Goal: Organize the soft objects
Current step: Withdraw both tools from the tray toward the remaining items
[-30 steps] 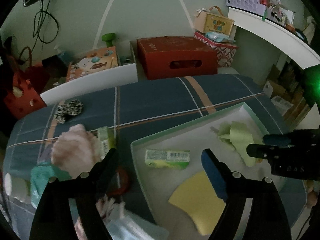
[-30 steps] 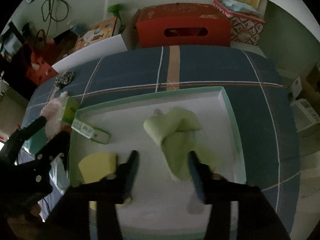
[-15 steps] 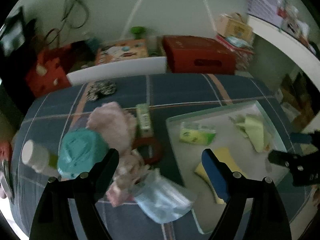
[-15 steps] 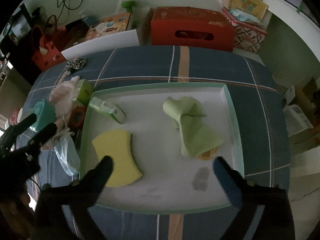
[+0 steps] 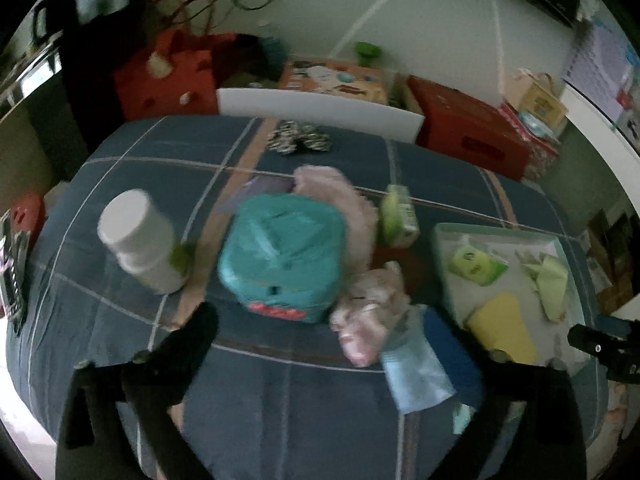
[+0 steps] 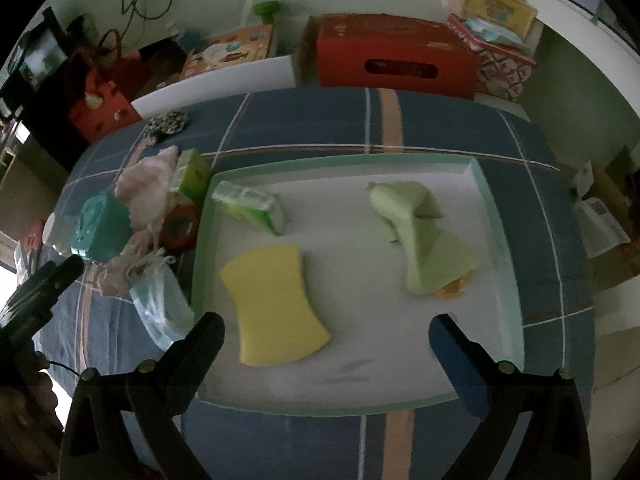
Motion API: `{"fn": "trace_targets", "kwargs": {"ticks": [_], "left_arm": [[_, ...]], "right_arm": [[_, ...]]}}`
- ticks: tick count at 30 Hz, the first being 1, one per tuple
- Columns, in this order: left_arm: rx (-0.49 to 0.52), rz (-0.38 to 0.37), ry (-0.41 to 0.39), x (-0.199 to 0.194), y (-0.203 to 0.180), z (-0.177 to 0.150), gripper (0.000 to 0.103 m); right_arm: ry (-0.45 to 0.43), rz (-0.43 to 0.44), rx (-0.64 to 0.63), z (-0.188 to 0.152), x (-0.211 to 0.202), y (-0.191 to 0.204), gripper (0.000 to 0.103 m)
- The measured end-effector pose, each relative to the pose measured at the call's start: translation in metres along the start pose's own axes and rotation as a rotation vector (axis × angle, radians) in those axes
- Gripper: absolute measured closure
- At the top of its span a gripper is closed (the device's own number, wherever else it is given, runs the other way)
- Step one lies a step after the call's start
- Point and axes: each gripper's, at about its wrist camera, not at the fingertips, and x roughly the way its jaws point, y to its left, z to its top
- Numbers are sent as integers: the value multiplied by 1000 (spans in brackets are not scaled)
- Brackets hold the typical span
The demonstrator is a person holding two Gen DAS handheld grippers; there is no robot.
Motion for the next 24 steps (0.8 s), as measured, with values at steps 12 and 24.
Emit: {"fn": "trace_targets", "kwargs": {"ticks": [12,24], "left_arm": [[-90,12,42,9,48,-12,0],[-150,36,35,18,73,-13,0]], "right_arm": [[3,23,-112,-1,9,70,0],[20,139,-197,-5,26,130,0]]}}
